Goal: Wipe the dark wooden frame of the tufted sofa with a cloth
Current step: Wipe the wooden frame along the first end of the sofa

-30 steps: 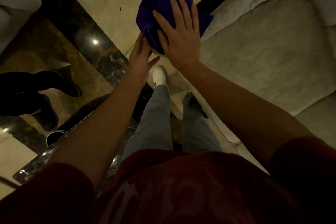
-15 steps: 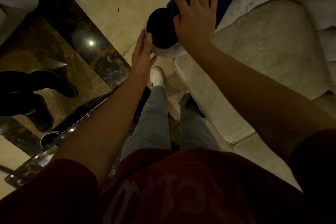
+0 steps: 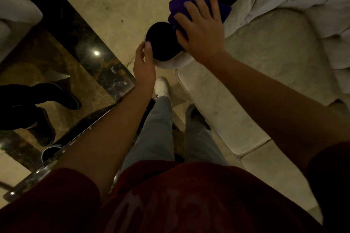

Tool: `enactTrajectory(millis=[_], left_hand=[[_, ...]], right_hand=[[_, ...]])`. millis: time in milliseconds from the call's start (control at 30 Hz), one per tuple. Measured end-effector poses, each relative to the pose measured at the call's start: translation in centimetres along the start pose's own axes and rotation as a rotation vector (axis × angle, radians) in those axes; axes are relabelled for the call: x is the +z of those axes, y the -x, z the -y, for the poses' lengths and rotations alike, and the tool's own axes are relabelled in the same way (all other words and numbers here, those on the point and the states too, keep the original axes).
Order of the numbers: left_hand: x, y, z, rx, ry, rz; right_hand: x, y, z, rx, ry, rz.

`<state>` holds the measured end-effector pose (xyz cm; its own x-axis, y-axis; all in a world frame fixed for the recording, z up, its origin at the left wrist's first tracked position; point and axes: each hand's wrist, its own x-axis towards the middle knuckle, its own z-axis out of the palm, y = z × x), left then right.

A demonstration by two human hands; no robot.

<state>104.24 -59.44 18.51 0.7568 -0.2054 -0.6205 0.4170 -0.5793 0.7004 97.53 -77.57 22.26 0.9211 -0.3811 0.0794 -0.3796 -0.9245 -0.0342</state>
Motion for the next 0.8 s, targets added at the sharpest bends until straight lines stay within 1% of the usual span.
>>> enactTrajectory(millis=[33, 67, 100, 167, 200, 233, 300, 367, 467, 500, 567, 633, 667, 733, 800], left_hand=[[-0.1, 0.1, 0.0, 0.010, -0.043, -0.034], [0.3, 0.4, -0.6, 0.064, -0.107, -0.077], [0.6, 0.5, -1.2, 0.165, -0.199, -0.115], [1.2, 0.4, -2.2, 0.430, -0.433, -0.164], [2.1, 0.1, -2.9, 0.541, -0.536, -0.154], [2.5, -0.2, -3.3, 0.601, -0.608, -0.145], [4.3, -0.7, -4.1, 0.645, -0.719, -0.190], [4.7, -0.9, -4.1, 0.639, -0.843, -0.253], [4.7, -0.9, -3.9, 0.592, -0.942, -0.264], [4.9, -0.8, -4.1, 0.598, -0.943, -0.272], [5.3, -0.8, -4.8, 0.687, -0.894, -0.248], [7.1, -0.6, -6.0, 0.811, -0.786, -0.144], [8.4, -0.4, -6.7, 0.825, -0.717, -0.088], [11.1, 0.2, -7.8, 0.757, -0.620, -0.036], [12.8, 0.6, -8.7, 0.634, -0.564, -0.064]], right_hand=[[-0.2, -0.5, -0.7, 0.023, 0.001, -0.003], [-0.6, -0.9, -2.0, 0.073, 0.005, -0.026], [-1.2, -1.3, -3.4, 0.125, 0.008, -0.044], [-1.7, -2.0, -6.1, 0.214, 0.014, -0.054], [-2.1, -2.4, -7.6, 0.258, 0.027, -0.060], [-2.4, -2.9, -8.2, 0.303, 0.038, -0.049], [-2.8, -3.9, -9.0, 0.352, 0.063, -0.041], [-2.7, -4.3, -7.3, 0.368, 0.077, -0.078], [-2.0, -4.6, -5.8, 0.234, 0.098, -0.207], [-1.8, -4.7, -6.1, 0.195, 0.083, -0.221], [-1.5, -4.9, -6.9, 0.134, 0.015, -0.150], [-1.7, -4.6, -8.4, 0.103, -0.024, -0.080], [-1.7, -4.5, -9.3, 0.096, -0.014, -0.099], [-1.7, -4.8, -12.0, 0.150, -0.028, -0.114], [-2.0, -5.5, -15.4, 0.316, -0.054, -0.055]])
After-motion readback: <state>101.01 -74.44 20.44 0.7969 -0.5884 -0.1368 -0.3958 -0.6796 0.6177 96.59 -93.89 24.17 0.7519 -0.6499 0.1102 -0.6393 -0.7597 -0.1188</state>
